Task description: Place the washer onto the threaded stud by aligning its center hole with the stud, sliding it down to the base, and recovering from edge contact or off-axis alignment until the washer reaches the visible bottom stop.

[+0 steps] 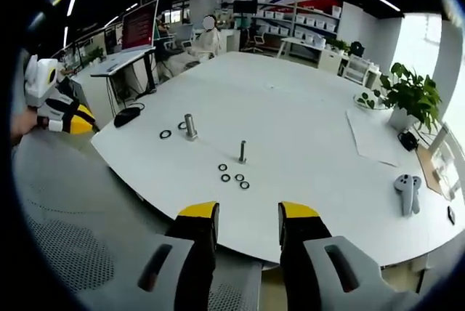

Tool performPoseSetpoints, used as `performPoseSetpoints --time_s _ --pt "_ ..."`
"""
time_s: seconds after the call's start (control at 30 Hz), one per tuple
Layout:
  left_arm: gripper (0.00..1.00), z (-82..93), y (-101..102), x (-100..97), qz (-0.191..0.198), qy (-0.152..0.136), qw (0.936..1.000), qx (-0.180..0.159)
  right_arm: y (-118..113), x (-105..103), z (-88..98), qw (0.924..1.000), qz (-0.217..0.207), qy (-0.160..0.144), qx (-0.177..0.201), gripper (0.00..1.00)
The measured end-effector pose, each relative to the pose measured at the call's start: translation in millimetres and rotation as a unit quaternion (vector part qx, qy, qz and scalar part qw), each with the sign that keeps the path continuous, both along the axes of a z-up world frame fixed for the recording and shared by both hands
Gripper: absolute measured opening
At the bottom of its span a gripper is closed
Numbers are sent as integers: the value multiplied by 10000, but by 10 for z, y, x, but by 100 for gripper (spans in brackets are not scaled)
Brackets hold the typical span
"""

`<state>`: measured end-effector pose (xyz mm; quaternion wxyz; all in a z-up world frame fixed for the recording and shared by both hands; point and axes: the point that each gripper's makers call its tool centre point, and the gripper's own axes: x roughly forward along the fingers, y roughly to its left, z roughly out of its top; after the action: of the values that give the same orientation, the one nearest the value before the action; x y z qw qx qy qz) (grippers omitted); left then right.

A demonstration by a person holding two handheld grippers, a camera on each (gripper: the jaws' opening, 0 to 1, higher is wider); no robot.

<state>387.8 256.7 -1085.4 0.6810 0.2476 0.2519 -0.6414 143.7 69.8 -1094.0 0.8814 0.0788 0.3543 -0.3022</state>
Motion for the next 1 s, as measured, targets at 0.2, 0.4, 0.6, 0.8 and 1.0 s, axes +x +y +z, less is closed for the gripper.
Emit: performPoseSetpoints --time_s 0.2,0.4,0.6,0.8,1.0 --pt "10 -12 1 13 16 -1 10000 10 14 4 -2 10000 26 25 8 35" --pt "9 -20 1 24 33 3 10000 21 7 -1 -21 10000 42 57 28 35" --pt "9 -10 -8 25 53 5 10000 -10 -2 -5 -27 9999 76 102 27 34" --pt "9 -28 -16 36 71 -3 10000 -2 4 -5 -20 9999 63 90 30 34" --pt "9 -30 -10 36 86 1 10000 16 7 0 -17 9999 68 75 25 34"
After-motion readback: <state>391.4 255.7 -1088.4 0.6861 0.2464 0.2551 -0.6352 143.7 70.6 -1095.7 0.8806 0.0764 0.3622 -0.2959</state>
